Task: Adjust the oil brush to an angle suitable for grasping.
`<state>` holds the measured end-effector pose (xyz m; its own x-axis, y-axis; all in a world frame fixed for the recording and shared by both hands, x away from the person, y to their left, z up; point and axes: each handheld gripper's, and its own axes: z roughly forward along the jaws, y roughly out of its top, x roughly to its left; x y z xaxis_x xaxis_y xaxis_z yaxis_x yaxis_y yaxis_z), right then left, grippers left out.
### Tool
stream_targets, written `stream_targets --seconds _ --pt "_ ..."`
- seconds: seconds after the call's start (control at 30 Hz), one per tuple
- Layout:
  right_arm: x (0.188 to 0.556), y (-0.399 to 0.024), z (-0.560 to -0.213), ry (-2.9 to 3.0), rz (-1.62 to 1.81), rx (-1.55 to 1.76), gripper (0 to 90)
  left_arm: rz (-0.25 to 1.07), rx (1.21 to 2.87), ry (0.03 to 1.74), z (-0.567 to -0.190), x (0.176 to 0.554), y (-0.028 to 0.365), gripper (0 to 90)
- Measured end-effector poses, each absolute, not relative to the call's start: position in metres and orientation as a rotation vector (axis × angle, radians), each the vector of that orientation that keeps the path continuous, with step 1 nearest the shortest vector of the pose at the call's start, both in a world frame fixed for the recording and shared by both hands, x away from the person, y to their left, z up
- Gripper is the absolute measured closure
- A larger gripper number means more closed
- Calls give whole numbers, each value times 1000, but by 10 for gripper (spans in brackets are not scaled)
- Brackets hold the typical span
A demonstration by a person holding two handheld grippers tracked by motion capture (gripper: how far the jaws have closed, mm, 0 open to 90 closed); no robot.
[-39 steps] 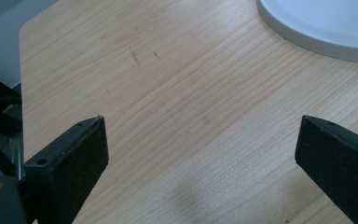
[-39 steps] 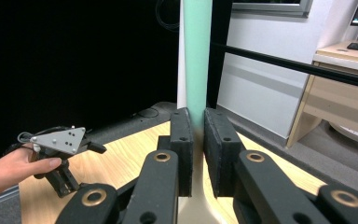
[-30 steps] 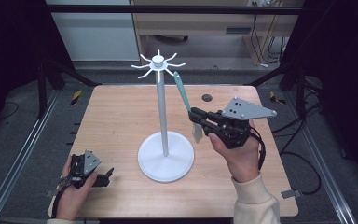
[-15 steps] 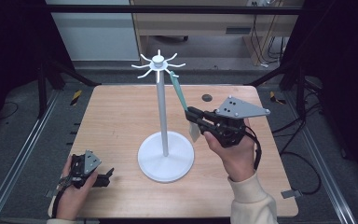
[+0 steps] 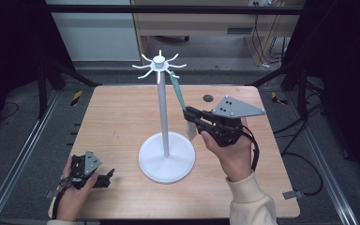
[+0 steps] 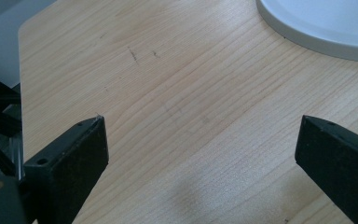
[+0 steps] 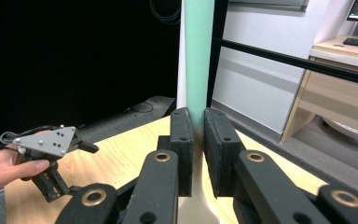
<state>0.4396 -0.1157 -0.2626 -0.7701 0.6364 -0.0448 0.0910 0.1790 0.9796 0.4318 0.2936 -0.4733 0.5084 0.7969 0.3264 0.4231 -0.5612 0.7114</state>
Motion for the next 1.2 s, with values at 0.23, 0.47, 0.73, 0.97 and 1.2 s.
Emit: stream_targets --seconds 0.23,0.47,0.73,0.97,1.2 --pt "441 -111 -265 2005 1604 688 823 876 2196 995 -474 432 294 21" --pt "444 -105 -266 1986 1573 693 822 876 2195 994 -474 432 293 21" --pt "447 -105 -267 1988 1581 694 818 875 2197 996 -474 432 294 21" --pt "446 -105 -266 1976 1586 696 703 873 2198 994 -474 432 293 21" --pt "445 -109 -267 1956 1552 730 558 868 2198 994 -474 432 294 21"
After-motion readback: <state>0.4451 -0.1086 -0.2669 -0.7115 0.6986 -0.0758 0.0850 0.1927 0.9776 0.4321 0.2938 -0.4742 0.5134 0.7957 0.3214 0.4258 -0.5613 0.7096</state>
